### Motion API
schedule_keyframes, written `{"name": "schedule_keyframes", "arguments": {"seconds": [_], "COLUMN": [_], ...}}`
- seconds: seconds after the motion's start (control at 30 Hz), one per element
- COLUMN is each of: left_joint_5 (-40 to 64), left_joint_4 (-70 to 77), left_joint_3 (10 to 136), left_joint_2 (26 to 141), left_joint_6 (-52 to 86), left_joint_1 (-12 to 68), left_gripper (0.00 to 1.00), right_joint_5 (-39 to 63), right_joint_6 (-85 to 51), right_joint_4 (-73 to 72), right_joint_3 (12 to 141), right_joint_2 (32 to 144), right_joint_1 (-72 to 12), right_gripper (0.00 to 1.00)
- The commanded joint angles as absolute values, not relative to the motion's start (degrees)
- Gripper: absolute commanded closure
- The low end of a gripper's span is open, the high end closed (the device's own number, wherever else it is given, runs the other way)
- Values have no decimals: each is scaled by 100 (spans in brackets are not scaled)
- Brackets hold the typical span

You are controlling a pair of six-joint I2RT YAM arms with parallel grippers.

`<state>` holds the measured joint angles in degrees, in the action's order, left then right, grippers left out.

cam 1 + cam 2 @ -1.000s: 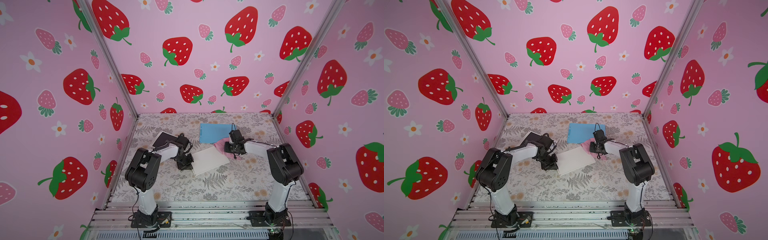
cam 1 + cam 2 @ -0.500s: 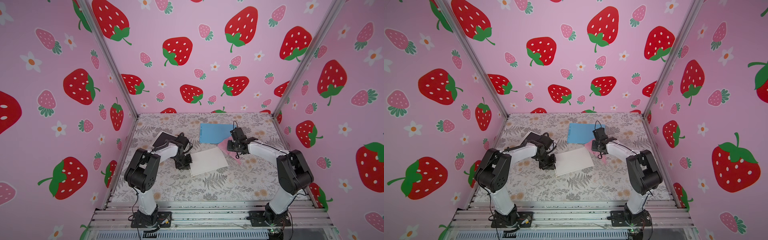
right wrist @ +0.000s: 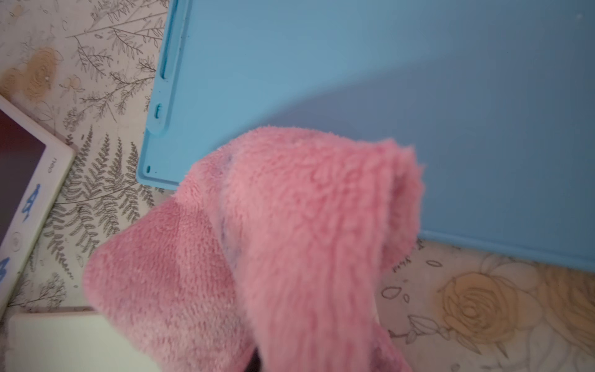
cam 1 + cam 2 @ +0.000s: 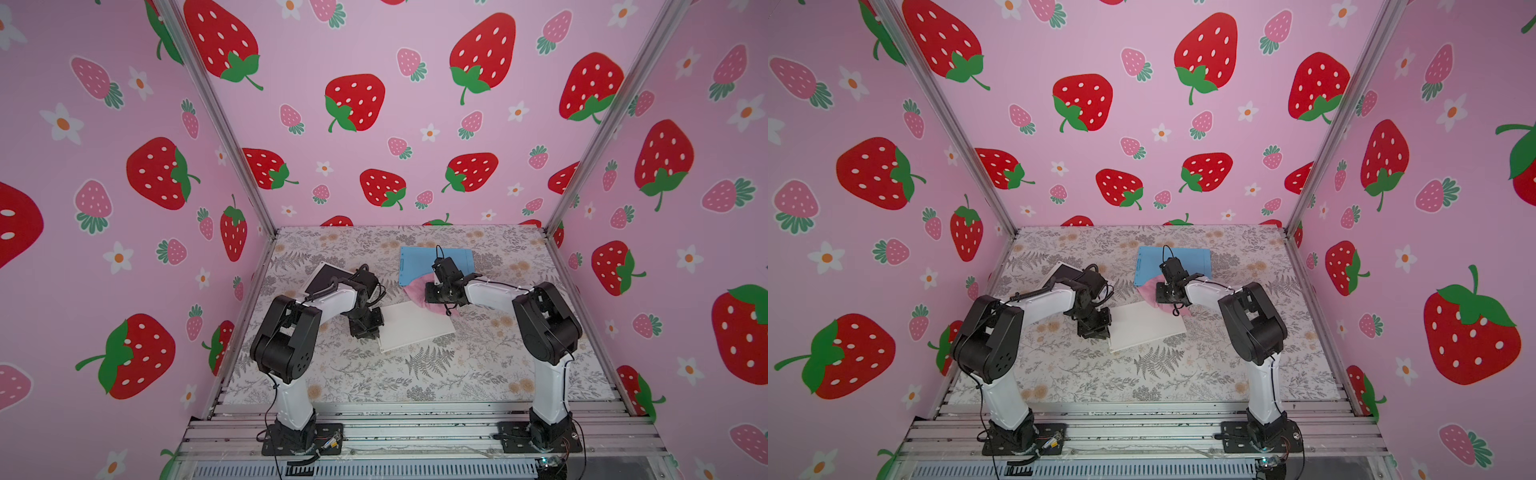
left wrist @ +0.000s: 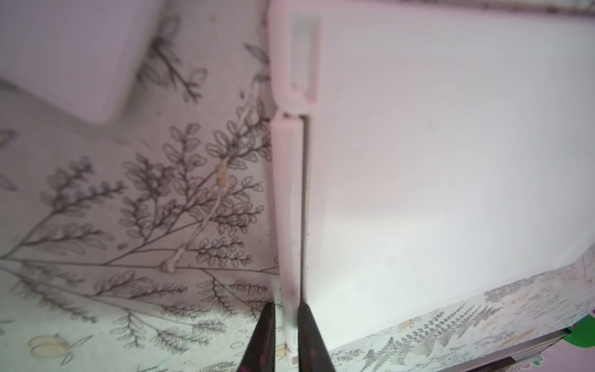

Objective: Wipe the drawing tablet
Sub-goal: Wipe the dirt from the drawing tablet.

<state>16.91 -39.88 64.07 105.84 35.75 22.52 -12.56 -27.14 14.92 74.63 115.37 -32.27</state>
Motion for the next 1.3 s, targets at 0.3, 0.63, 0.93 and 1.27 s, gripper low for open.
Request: {"name": "schedule_keyframes", "arguments": {"seconds": [0.3,0.63,0.93,1.27], "left_joint_5": [193,335,430,533], "left_joint_4": [-4539,-4341,-4267,-4213], "left_joint_3": [6007,6056,6124,6338], "left_joint_2": [11241,11294,11320,11433], "left_joint_6": [3509,3183,3009,2894], "left_joint_1": [2125,2134,2134,2236], "left_gripper": [85,86,86,86], "right_joint_5": [-1496,-2138,-2147,-1892], "right_joint_6": [-3133,-2257,-3085,-2644], "right_joint_4": [2272,480,705,523], "right_joint_3": [6361,5522,4813,5141], "right_joint_2": [10758,10211,9983,9848], "right_joint_1": [-2294,-4477,-3869,-4697], "right_gripper": [100,100,100,100]}}
